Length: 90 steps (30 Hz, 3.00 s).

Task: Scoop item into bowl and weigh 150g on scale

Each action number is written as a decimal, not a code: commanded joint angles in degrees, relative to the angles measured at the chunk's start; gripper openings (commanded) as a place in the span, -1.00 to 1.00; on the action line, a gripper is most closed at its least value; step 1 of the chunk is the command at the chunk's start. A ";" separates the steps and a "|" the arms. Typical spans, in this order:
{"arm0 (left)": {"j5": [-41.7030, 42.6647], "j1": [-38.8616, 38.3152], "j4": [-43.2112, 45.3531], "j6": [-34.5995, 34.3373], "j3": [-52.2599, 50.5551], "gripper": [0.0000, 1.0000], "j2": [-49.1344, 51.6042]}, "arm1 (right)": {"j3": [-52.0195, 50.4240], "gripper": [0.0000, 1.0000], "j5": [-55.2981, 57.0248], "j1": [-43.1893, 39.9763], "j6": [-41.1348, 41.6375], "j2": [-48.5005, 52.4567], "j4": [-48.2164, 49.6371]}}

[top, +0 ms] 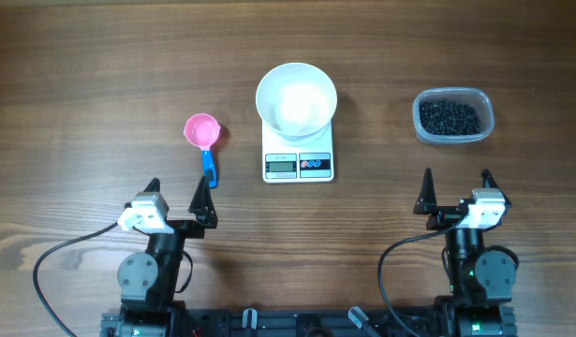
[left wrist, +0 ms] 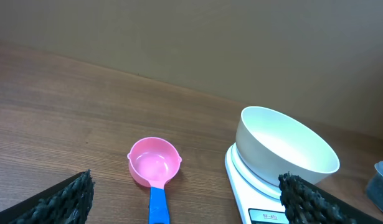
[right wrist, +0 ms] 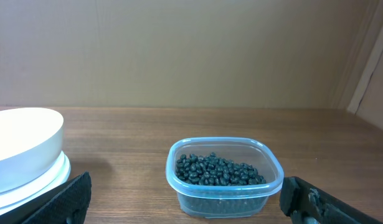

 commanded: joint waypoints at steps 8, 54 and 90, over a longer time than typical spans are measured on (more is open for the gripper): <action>0.31 0.24 -0.44 1.16 -0.17 1.00 -0.42 | -0.07 0.99 -0.24 0.24 -0.07 0.00 0.35; 0.24 0.24 -10.58 1.42 42.16 1.00 22.05 | -0.07 1.00 -0.24 0.24 -0.09 0.00 0.35; 0.79 -1.22 -36.26 -10.45 61.33 0.81 100.76 | -0.07 1.00 -0.24 0.24 -0.07 0.00 0.35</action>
